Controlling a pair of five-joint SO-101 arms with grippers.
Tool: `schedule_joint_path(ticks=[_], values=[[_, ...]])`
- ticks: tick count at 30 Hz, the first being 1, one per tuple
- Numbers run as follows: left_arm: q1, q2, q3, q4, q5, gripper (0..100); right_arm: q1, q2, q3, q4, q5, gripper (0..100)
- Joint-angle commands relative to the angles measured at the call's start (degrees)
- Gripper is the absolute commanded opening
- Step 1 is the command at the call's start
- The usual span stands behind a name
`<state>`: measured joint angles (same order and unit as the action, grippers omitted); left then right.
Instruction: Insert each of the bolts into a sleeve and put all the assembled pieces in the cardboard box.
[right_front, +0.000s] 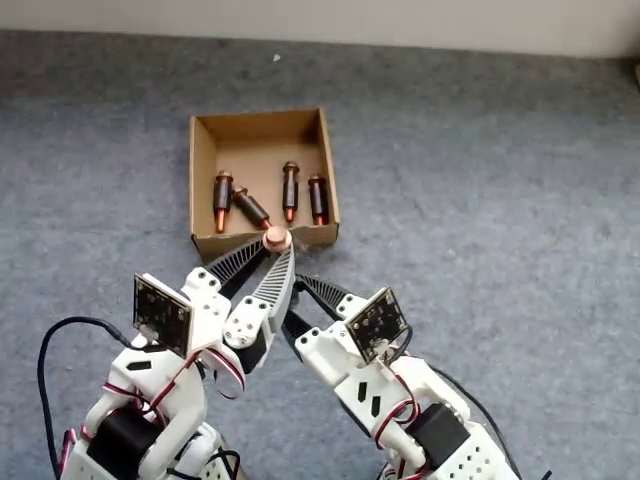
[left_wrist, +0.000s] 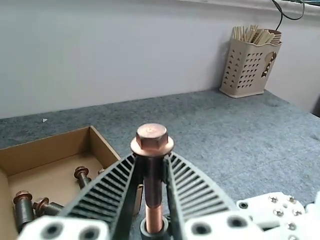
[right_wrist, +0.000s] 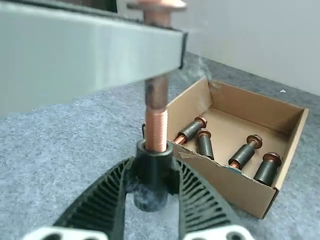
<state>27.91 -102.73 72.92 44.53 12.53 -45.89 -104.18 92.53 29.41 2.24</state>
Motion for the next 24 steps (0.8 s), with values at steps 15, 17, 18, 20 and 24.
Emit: schedule_joint_path(ticks=[15,17,18,20,24], values=[[-0.92,-0.75,0.31,2.11,-3.87,17,-0.40,-1.01,-3.47,-1.71,0.62,0.5],[-0.84,-0.75,-0.66,3.52,-4.66,17,-0.40,-1.01,-3.30,-1.71,0.62,0.5],[-0.84,-0.75,-1.36,4.31,-4.66,17,-0.40,-1.01,-3.30,-1.71,0.62,0.5],[-1.01,-0.75,-2.59,5.71,-4.66,17,-0.40,-1.01,-3.21,-1.71,0.62,0.5],[-2.07,-0.75,-5.41,8.44,-4.84,20,-0.13,-1.01,-3.21,-1.71,0.62,0.5]])
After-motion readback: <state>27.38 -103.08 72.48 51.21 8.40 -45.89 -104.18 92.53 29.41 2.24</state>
